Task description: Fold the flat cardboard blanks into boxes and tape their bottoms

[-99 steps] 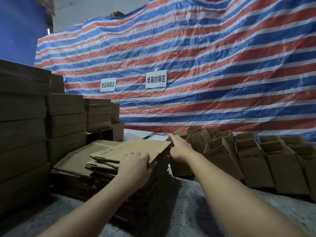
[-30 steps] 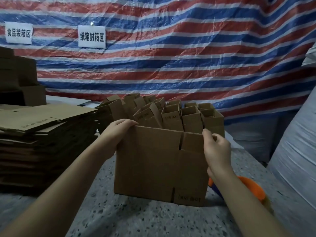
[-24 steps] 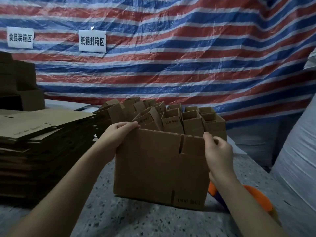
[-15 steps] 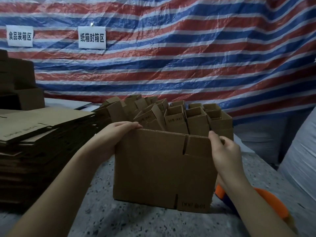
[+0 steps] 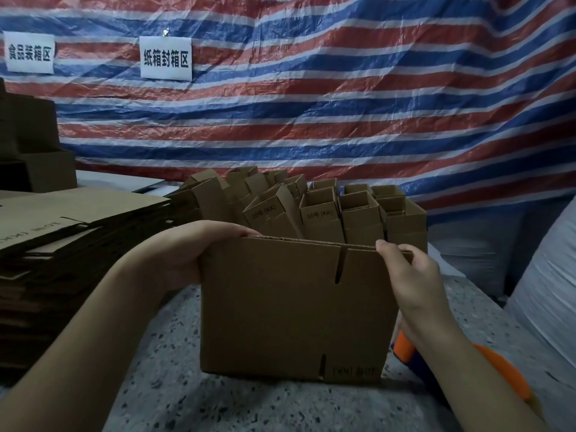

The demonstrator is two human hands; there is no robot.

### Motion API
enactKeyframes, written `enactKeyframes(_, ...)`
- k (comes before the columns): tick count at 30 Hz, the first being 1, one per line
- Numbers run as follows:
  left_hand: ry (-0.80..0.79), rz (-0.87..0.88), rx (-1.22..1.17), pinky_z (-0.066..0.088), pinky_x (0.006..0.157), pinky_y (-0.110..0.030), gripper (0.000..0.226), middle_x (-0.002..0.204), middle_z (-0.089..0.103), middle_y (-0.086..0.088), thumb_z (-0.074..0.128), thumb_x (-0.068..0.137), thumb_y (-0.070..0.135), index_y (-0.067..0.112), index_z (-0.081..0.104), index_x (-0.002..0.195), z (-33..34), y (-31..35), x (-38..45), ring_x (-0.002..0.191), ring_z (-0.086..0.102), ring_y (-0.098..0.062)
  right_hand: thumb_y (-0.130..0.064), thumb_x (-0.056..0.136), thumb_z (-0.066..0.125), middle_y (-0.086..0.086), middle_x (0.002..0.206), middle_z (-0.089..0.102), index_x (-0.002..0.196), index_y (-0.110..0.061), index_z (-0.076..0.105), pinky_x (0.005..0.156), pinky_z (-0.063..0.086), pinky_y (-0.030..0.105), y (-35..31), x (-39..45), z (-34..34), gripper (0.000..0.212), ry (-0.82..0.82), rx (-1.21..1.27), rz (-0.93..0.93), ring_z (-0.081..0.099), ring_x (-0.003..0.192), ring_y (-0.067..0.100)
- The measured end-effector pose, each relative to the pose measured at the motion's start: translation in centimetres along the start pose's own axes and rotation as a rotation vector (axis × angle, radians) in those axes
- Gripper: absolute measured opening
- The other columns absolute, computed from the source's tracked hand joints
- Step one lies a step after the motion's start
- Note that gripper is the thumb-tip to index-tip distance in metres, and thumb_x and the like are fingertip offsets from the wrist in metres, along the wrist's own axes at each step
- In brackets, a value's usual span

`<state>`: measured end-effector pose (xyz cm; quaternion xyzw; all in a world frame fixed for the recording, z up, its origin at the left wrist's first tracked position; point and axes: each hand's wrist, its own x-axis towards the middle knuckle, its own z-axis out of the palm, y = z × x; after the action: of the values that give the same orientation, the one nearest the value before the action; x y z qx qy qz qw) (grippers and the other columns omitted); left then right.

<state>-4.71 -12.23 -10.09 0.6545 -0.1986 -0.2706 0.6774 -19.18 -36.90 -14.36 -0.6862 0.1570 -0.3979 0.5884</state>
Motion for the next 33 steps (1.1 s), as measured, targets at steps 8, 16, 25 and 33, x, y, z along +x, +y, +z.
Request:
enactKeyframes(8,-0.054,0.003,0.159,0.055,0.067,-0.03,0.05,0.127,0.065,-0.017,0.063,0.076,0.02,0.007,0.065,0.124,0.2,1.2,-1.3,0.09,0.066,-0.02,-0.032,0.097,0.06,-0.007,0.057,0.067,0.086,-0.006,0.067,0.043,0.045,0.012,0.0,0.3,-0.5,0.029,-0.045,-0.035,0.006,0.065,0.052,0.004)
enactKeyframes(16,-0.362,0.056,0.148,0.06,0.076,-0.03,0.043,0.126,0.066,-0.019,0.074,0.077,0.016,0.017,0.071,0.12,-2.6,1.8,-1.8,0.107,0.068,-0.029,-0.033,0.096,0.059,-0.005,0.062,0.069,0.087,-0.008,0.068,0.044,0.045,0.011,-0.3,0.5,-0.7,0.028,-0.103,-0.049,0.007,0.066,0.056,0.004)
enactKeyframes(25,-0.437,0.058,0.082,0.059,0.067,-0.027,0.044,0.128,0.064,-0.017,0.056,0.085,0.014,0.026,0.067,0.126,-1.2,1.3,-1.6,0.097,0.063,-0.029,-0.032,0.096,0.059,-0.006,0.063,0.069,0.088,-0.01,0.067,0.045,0.047,0.014,-0.2,0.6,-0.8,0.025,-0.123,-0.018,0.039,0.067,0.058,0.004)
enactKeyframes(33,-0.015,0.136,-0.05,0.055,0.049,-0.023,0.042,0.105,0.075,-0.008,0.041,0.097,-0.001,0.021,0.074,0.109,3.0,1.1,-1.9,0.072,0.073,-0.019,-0.043,0.09,0.056,0.012,0.082,0.061,0.097,-0.001,0.063,0.078,0.045,0.045,-1.8,-0.1,-1.0,0.043,-0.299,0.038,0.06,0.06,0.081,0.025)
